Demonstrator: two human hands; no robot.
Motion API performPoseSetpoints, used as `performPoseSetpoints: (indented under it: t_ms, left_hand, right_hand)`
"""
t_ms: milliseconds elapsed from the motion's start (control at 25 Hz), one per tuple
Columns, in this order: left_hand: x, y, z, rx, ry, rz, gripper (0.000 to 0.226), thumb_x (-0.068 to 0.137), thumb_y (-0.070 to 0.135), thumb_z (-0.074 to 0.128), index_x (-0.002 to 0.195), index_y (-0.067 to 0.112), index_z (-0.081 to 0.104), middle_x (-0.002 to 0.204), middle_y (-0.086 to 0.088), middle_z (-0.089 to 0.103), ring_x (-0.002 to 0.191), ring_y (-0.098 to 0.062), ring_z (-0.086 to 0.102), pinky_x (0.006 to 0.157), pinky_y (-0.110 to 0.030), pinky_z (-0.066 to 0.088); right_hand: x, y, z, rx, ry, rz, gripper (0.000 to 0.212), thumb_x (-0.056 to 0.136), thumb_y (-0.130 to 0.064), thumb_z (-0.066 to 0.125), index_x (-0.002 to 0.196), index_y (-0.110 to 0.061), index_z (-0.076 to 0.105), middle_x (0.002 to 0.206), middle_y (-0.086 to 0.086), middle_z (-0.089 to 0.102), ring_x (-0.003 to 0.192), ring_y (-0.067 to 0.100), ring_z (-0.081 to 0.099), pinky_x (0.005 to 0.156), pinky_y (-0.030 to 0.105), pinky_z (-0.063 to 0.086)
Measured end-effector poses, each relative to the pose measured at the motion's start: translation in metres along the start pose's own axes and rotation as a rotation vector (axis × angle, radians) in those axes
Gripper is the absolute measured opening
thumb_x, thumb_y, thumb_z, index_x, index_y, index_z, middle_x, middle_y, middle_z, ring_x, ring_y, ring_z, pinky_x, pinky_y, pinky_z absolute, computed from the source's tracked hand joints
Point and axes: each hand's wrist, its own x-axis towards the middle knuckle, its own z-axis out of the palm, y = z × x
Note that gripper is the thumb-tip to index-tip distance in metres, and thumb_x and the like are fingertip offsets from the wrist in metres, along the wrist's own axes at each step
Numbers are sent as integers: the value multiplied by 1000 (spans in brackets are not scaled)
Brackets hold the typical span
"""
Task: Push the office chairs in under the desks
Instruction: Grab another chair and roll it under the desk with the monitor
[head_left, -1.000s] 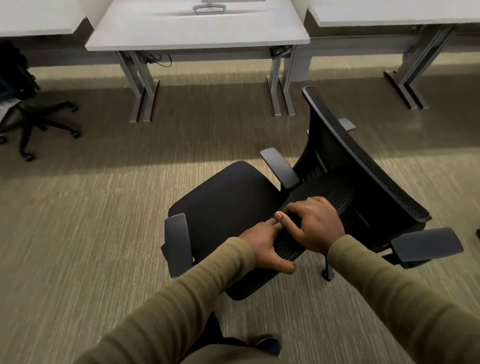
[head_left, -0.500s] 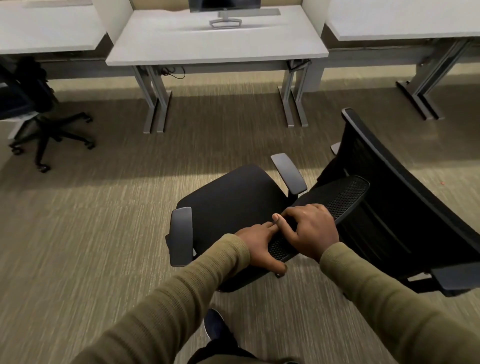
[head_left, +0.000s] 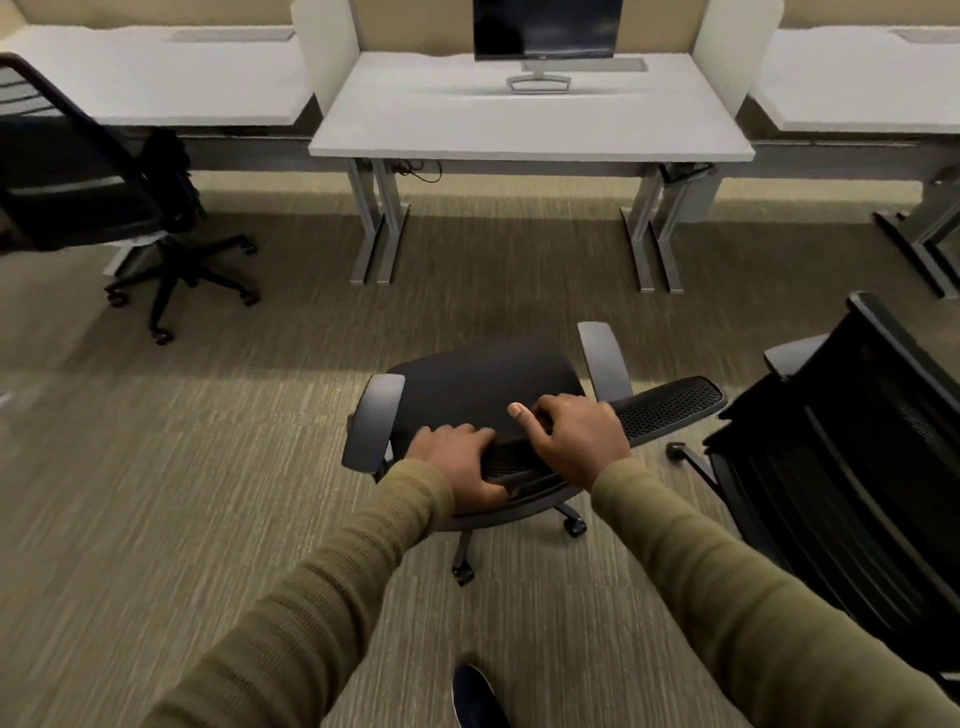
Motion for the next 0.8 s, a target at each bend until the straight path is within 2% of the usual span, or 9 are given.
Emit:
performPoseSetpoints:
  t_ms: [120,200,400,600,800]
  left_hand:
    - [-1,-34,-3,30,92,-233,83,67,85,51,128,29,50,123,-1,59,117,-27,54,102,-47,36]
    - [2,-56,-7,37,181,-301,76,66,82,50,120,28,53,118,-2,59,114,-27,54,101,-47,36]
    - [28,-104,-37,101,274,-299,63,66,73,58,109,27,59,107,1,60,107,-23,57,102,-46,36]
    - [72,-140,-69,114,322,-306,62,63,73,55,106,28,60,101,5,60,103,-21,58,102,-44,35]
    - [132,-176,-102,129,334,-332,63,64,74,54,108,30,62,99,9,60,100,-16,59,99,-40,35]
  right_hand:
    - [34,9,-3,-2,4,-62,56,95,-69,30,76,-26,61,66,-11,52,65,13,51,69,35,34]
    - [52,23,-6,-61,66,-39,57,96,-67,31,72,-24,62,63,-11,51,64,16,51,69,35,34]
    - [103,25,-3,-94,125,-32,58,98,-63,29,68,-24,61,64,-7,55,67,18,52,75,36,34]
    - [171,18,3,-85,107,-39,62,97,-65,26,73,-23,64,69,-6,60,71,17,55,82,39,42]
    - [256,20,8,-59,100,-91,61,97,-66,27,74,-23,63,70,-6,60,72,17,56,82,39,42]
